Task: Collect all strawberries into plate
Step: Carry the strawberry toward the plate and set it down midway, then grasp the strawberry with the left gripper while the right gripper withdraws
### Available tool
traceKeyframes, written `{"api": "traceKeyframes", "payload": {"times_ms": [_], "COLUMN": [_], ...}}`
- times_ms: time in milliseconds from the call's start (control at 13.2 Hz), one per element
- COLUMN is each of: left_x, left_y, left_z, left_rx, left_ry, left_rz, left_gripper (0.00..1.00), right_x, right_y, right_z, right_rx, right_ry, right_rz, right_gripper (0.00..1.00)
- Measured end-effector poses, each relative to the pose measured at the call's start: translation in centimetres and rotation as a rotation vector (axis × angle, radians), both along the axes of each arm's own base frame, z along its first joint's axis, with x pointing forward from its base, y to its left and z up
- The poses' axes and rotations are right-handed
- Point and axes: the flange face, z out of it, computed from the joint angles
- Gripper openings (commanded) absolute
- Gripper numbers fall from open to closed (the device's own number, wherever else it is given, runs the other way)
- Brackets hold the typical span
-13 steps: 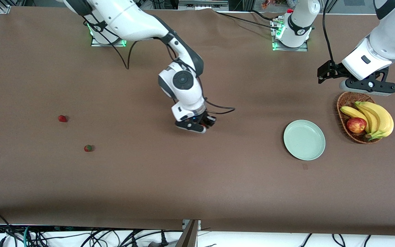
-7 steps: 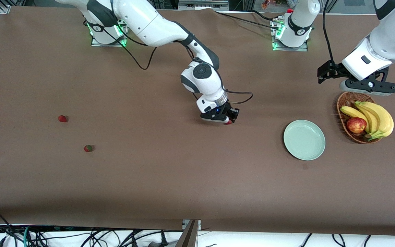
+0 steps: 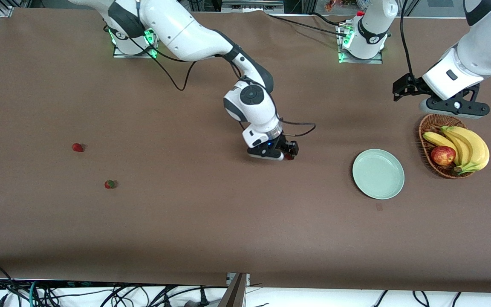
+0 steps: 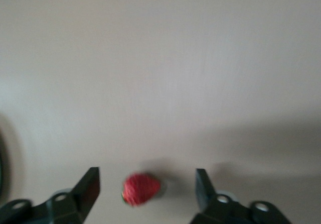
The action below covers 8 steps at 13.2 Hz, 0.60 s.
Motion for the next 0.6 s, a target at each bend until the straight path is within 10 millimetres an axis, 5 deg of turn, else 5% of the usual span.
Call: {"api": "traceKeyframes", "payload": {"times_ms": [302, 605], "left_x": [2.2, 5.0], "left_y": [-2.1, -9.1], "left_z": [-6.9, -15.6], "left_rx": [-0.057, -0.08], "left_ry": [0.132, 0.119], "left_rz": [-0.014, -0.102], "left_gripper": [1.0, 1.0], "right_x": [7.0, 11.8], "right_y": [-9.2, -19.6], "right_z": [8.7, 11.4], "right_rx": [-0.136, -0.232], "right_ry": [0.064, 0.156], "right_rz": [0.103, 0.239], "right_gripper": [1.0, 1.0]}}
